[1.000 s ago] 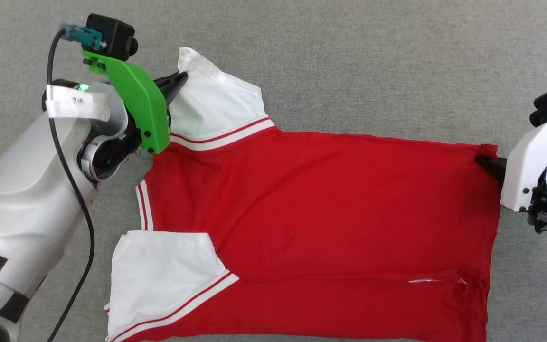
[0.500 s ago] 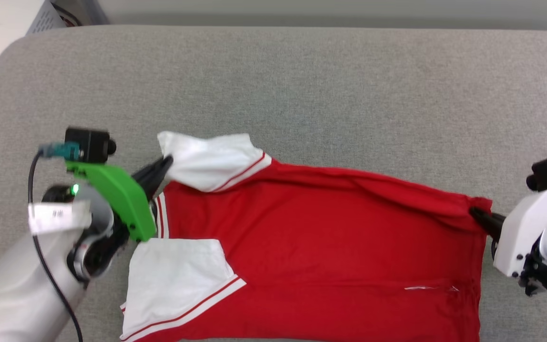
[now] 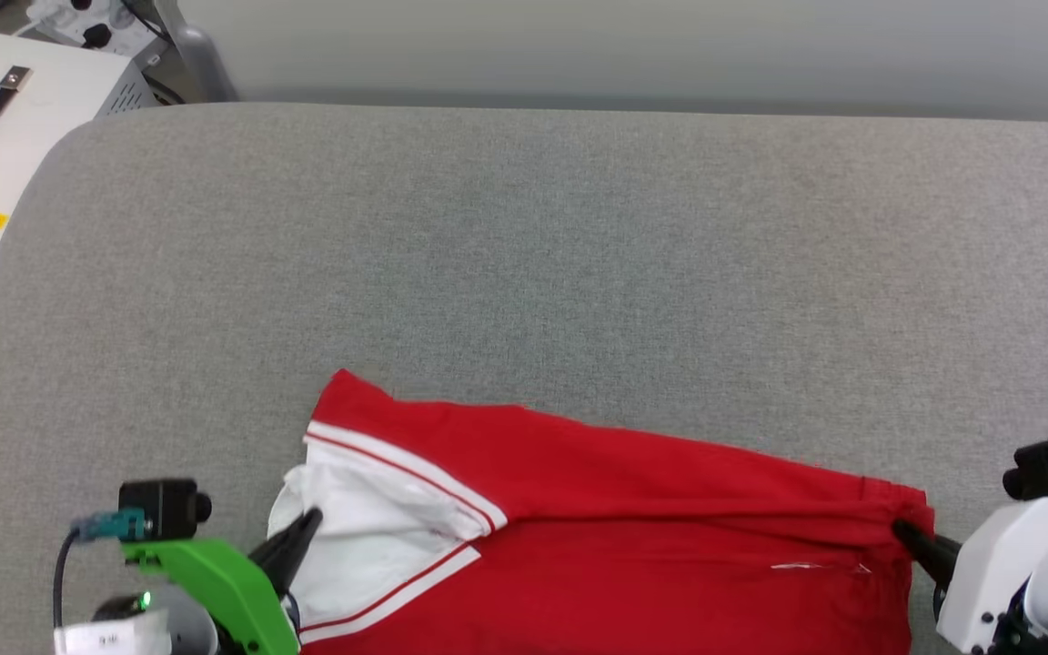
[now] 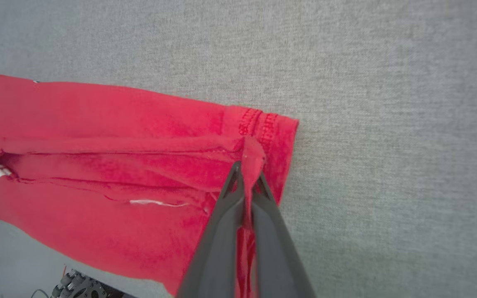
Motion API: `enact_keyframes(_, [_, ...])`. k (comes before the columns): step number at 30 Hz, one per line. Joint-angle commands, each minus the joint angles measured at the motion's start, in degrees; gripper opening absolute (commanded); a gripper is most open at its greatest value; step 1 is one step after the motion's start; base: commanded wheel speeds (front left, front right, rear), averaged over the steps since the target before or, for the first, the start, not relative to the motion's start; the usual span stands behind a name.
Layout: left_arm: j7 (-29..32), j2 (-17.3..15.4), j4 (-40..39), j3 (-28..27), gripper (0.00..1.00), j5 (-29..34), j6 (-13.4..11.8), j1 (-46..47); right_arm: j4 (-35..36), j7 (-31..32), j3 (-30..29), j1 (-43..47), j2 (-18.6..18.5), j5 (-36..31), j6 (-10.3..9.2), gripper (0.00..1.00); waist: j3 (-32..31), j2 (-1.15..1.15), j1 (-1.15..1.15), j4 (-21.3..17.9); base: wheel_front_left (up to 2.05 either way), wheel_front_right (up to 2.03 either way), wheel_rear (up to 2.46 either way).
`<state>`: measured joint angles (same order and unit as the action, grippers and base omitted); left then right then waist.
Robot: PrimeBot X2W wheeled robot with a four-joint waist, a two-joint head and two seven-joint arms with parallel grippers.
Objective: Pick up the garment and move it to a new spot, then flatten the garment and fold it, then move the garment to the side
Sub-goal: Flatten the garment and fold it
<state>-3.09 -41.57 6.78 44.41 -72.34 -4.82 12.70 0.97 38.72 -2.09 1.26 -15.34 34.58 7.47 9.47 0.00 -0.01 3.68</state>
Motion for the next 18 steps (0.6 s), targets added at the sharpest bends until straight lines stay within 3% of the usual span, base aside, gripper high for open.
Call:
enact_keyframes(1, [-0.8, -0.5, -0.5, -0.3, 0.00, -1.1, -0.6, -1.9, -0.3, -0.7, -0.6, 1.2, 0.4, 0.3, 0.02, 0.00, -0.7, 0.00, 0.01, -0.2, 0.00, 0.00, 0.00])
enact_keyframes(4, [-1.1, -0.7, -1.4, 0.2, 0.00, -1.9, -1.4, -4.7, -1.1, -1.3, -1.3, 3.4, 1.0, 0.1, 0.02, 0.00, -1.4, 0.00, 0.01, 0.0, 0.00, 0.00, 0.00])
enact_keyframes(9, [-0.9, 1.2, 0.1, 1.6, 0.00, -2.8, -0.2, -6.4, -2.3, -3.2, -1.3, 5.8, 2.6, 0.0, 0.02, 0.00, -2.0, 0.00, 0.01, 0.1, 0.00, 0.00, 0.00])
enact_keyframes(10, [-1.3, 1.9, 1.0, 1.7, 0.00, -2.8, 0.1, -6.4, -2.8, -3.5, -1.1, 6.2, 3.2, 0.3, 0.02, 0.05, -2.2, 0.00, 0.01, 0.1, 0.00, 0.00, 0.00])
enact_keyframes(11, [-1.6, 2.4, 1.7, 1.8, 0.00, -2.7, 0.3, -6.3, -3.2, -3.8, -0.8, 6.4, 3.4, 0.4, 0.02, 0.27, -2.3, 0.00, 0.01, 0.1, 0.00, 0.00, 0.00])
enact_keyframes(12, [-1.5, 3.1, 2.4, 2.1, 0.01, -2.7, 0.6, -6.2, -3.7, -4.5, -0.4, 6.5, 3.5, 0.7, 0.02, 0.65, -2.4, 0.00, 0.01, 0.1, 0.00, 0.00, 0.00])
enact_keyframes(13, [-1.6, 3.6, 2.9, 2.1, 0.36, -2.8, 1.0, -6.1, -3.8, -5.0, 0.0, 6.5, 3.7, 1.0, 0.02, 1.00, -2.4, 0.00, 0.01, 0.1, 0.00, 0.00, 0.00])
enact_keyframes(14, [-2.2, 4.1, 3.4, 2.0, 0.75, -2.6, 1.2, -5.8, -3.6, -6.0, 0.5, 6.4, 3.8, 1.2, 0.02, 1.00, -2.5, 0.00, 0.01, 0.0, 0.00, 0.00, 0.00])
enact_keyframes(15, [-2.7, 4.4, 3.8, 2.0, 1.00, -2.3, 1.4, -5.4, -3.5, -6.9, 0.8, 6.4, 3.9, 1.4, 0.02, 1.00, -2.6, 0.00, 0.01, 0.0, 0.00, 0.00, 0.00])
enact_keyframes(18, [-4.6, 4.7, 4.8, 1.9, 1.00, -0.3, 1.1, -4.3, -2.6, -9.4, 1.4, 6.2, 3.8, 1.8, 0.02, 1.00, -3.1, 0.00, 0.01, -0.2, 0.00, 0.00, 0.00])
